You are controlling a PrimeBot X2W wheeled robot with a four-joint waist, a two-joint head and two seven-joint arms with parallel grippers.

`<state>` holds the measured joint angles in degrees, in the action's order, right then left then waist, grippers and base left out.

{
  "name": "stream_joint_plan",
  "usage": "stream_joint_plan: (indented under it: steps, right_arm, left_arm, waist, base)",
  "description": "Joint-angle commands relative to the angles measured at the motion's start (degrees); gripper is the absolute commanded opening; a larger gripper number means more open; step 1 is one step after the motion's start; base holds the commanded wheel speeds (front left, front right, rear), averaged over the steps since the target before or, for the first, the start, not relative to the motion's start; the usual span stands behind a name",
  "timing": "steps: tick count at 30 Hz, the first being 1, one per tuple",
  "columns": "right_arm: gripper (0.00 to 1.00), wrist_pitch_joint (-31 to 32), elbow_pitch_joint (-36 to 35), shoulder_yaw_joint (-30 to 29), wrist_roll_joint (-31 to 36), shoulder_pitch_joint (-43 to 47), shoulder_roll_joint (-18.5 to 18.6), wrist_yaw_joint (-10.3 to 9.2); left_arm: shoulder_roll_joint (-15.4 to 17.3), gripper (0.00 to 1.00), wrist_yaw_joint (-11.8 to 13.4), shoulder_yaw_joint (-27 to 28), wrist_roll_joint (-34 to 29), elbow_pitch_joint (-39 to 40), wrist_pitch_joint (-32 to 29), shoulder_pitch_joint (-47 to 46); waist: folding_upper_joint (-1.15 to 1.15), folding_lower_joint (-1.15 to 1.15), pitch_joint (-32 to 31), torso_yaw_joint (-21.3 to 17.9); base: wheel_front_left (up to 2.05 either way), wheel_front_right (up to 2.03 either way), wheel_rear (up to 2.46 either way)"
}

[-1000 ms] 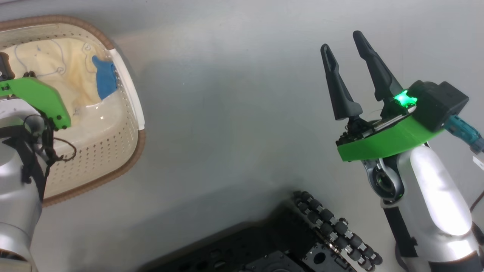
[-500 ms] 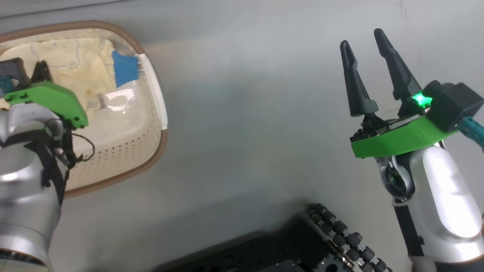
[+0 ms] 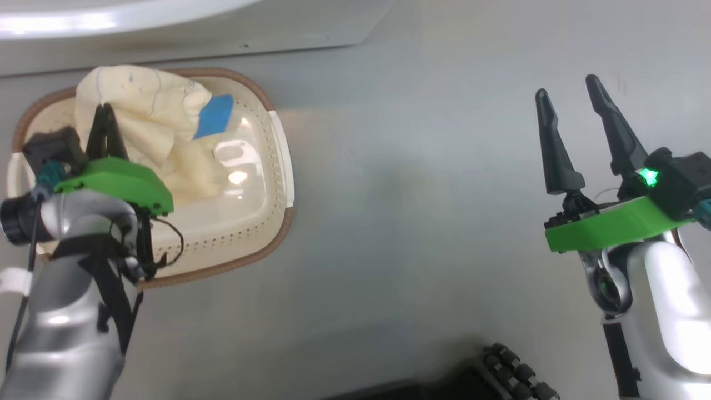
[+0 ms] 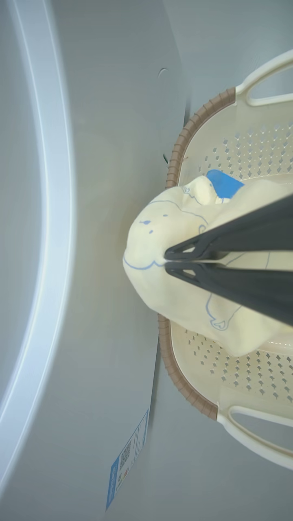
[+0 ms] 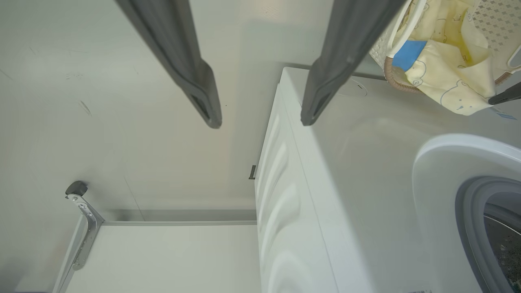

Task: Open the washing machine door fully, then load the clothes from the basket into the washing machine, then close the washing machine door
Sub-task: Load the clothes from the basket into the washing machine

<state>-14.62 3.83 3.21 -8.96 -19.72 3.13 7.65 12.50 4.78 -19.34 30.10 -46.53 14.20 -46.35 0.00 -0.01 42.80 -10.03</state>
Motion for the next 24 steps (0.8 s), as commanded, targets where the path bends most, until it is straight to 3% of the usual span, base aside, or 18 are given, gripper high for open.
stream_joint_plan:
  steps: [1, 11, 24]
  right_arm:
    - [1.0, -0.38, -1.72, 0.25, 0.58, 2.14, 0.92, -0.16]
    - [1.0, -0.37, -0.91, -1.83, 1.25, 5.16, 1.42, -0.16]
    - [1.0, 1.6, -0.52, 0.03, 1.79, 10.71, 1.19, -0.16]
  left_arm:
    - [1.91, 0.0, 0.76, 2.03, -0.94, 3.04, 0.78, 2.89]
    - [2.19, 0.0, 4.03, 5.24, -4.52, 18.96, 0.79, 15.0]
    - [2.57, 0.0, 6.2, 4.46, -7.01, 31.06, 0.44, 27.19]
  waist:
    - [0.0, 0.01, -2.67, 1.35]
    - [0.0, 0.01, -10.99, 3.15]
    - [0.0, 0.01, -24.2, 4.78]
  base:
    - [0.0, 0.0, 0.0]
    - [0.0, 0.0, 0.0]
    - [0.0, 0.0, 0.0]
